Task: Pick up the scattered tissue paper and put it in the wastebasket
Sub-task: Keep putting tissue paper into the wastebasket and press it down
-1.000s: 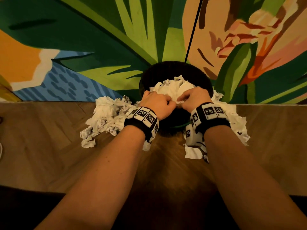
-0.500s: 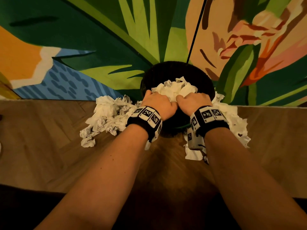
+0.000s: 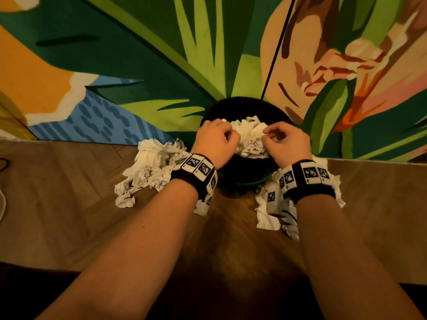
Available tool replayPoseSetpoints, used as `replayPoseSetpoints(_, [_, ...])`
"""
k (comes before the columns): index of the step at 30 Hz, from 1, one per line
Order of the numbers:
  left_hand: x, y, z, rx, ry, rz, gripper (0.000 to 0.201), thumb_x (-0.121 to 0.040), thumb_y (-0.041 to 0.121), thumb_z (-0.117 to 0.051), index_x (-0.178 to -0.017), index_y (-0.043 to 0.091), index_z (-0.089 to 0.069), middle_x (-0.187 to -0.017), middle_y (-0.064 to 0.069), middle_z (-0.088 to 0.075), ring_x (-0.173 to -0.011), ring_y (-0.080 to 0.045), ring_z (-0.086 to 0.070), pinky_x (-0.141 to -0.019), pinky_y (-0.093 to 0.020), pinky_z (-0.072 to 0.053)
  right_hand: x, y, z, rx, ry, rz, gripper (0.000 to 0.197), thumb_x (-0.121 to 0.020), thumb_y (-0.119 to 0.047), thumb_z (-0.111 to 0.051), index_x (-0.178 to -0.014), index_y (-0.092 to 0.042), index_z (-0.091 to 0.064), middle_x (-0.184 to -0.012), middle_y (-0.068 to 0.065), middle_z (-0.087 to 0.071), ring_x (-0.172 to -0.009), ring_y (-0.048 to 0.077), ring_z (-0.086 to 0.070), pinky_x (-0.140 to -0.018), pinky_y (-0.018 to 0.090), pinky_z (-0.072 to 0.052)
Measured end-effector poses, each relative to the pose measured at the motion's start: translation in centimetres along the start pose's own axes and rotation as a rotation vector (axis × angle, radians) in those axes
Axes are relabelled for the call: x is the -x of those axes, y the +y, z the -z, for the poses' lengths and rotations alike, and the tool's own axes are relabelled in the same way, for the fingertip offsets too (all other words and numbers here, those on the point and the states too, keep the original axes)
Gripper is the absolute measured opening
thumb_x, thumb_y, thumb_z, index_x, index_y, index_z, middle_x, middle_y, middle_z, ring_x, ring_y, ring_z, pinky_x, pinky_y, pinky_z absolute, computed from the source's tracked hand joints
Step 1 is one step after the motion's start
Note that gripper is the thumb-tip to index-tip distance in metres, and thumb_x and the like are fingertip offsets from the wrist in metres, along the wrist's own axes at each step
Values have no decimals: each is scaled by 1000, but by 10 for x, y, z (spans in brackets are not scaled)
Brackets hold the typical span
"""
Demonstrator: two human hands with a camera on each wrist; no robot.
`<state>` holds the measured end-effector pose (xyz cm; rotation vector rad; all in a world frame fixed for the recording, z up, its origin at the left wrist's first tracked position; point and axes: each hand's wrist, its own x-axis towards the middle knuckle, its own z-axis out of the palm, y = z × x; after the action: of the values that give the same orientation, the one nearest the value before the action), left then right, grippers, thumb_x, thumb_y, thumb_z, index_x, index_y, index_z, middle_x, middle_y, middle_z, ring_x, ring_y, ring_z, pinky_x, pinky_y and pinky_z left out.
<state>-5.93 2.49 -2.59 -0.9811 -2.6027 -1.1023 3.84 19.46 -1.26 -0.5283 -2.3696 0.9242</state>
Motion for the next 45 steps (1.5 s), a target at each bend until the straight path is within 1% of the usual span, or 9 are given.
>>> replayPoseSetpoints(5, [6, -4, 5, -42, -156, -74, 22, -92, 41, -47, -100, 37, -67, -114, 10, -56, -110, -18, -42, -98, -41, -32, 4, -8, -9, 192, -268, -51, 14, -73, -52, -65, -81, -42, -70, -74, -14, -66, -77, 9, -62, -82, 41, -53])
replayPoseSetpoints(7, [9, -6, 2, -170, -275, -102, 34, -93, 47, -40, -114, 43, -66, -124, 14, -55, -120, -18, -39, -107, -44, -22, 6, -6, -15, 330, -372, -85, 28, -79, -55, -58, -101, -44, -70, -92, -15, -70, -97, 18, -63, -95, 45, -48])
replayPoseSetpoints(11, [13, -11, -7, -310, -359, -57, 50, -95, 54, -27, -135, 42, -54, -139, 11, -52, -135, -25, -34, -118, -44, -4, 4, -1, -21, 355, -267, -119, 50, -88, -38, -59, -137, -38, -51, -135, 0, -59, -124, 27, -53, -107, 47, -41])
replayPoseSetpoints(18, [10, -7, -9, -212, -277, -51, 46, -93, 50, -35, -131, 39, -57, -133, 8, -56, -128, -25, -37, -116, -46, -11, 5, -5, -18, 246, -157, -77, 28, -83, -38, -70, -109, -30, -66, -119, 0, -58, -111, 24, -57, -98, 46, -46])
replayPoseSetpoints(25, [-11, -29, 24, 109, 48, 64, 29, -94, 29, -46, -113, 30, -68, -120, 4, -64, -115, -22, -48, -100, -34, -32, -4, -42, 1, 139, 22, 52, 33, -80, -41, -67, -113, -36, -64, -122, 0, -56, -123, 26, -42, -104, 45, -36])
replayPoseSetpoints(31, [-4, -105, 50, 176, 90, 386, 24, -94, 17, -50, -101, 26, -71, -106, 3, -69, -80, -12, -60, -72, -23, -45, 8, -102, -47, -107, 29, 256, 16, -85, -25, -59, -97, -24, -69, -103, -3, -59, -103, 17, -53, -90, 29, -42])
replayPoseSetpoints(37, [54, -195, 25, -57, 10, 709, 28, -91, 26, -57, -116, 20, -68, -127, -13, -62, -118, -34, -56, -98, -36, -43, 46, -104, -139, -178, -441, 255, 13, -89, -20, -59, -98, -23, -68, -101, -5, -55, -86, 9, -55, -85, 36, -51])
replayPoseSetpoints(41, [93, -237, 5, -230, -129, 1058, 65, -86, 52, -61, -145, 36, -39, -158, -11, -19, -139, -44, -26, -113, -51, -27, 61, -61, -202, -96, -704, 68, 35, -87, -25, -62, -122, -30, -61, -132, -4, -44, -117, 18, -51, -103, 34, -43])
replayPoseSetpoints(45, [107, -266, -9, -195, -157, 1173, 87, -82, 59, -65, -153, 42, -19, -164, -9, 4, -146, -45, -6, -118, -56, -15, 51, -16, -249, 21, -787, -85, 71, -83, -37, -65, -145, -44, -33, -159, -15, -4, -146, 23, -19, -114, 39, -32])
